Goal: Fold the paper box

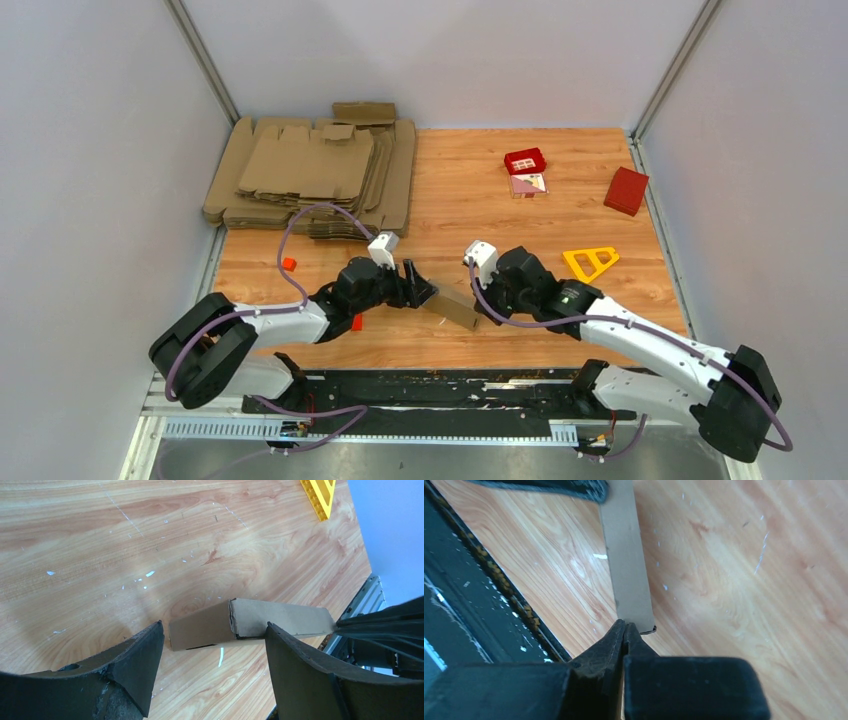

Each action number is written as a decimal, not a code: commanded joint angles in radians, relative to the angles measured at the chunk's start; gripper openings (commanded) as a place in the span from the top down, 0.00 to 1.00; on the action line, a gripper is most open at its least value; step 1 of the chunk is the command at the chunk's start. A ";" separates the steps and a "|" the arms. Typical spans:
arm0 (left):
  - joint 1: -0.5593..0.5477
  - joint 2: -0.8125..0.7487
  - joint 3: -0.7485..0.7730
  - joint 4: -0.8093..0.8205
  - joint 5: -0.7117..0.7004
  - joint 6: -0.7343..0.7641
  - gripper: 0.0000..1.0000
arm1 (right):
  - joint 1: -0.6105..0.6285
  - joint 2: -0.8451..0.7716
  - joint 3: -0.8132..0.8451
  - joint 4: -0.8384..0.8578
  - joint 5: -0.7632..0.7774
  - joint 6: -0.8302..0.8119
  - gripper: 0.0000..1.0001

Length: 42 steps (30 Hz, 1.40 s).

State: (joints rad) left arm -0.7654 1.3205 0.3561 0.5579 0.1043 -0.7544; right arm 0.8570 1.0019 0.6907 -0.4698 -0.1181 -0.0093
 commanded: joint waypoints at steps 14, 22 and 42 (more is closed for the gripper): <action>0.000 0.007 -0.042 -0.113 -0.033 0.036 0.21 | 0.006 -0.020 0.063 -0.031 0.116 0.045 1.00; 0.000 -0.006 -0.040 -0.121 -0.025 0.039 0.21 | 0.007 0.048 -0.027 0.027 0.061 0.087 1.00; 0.001 -0.368 0.199 -0.553 -0.088 0.172 0.60 | 0.007 0.025 0.100 -0.029 0.077 0.031 1.00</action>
State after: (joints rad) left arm -0.7650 0.9817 0.4957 0.0757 0.0414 -0.6449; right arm 0.8616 1.0435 0.7212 -0.4988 -0.0429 0.0429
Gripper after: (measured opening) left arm 0.671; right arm 0.007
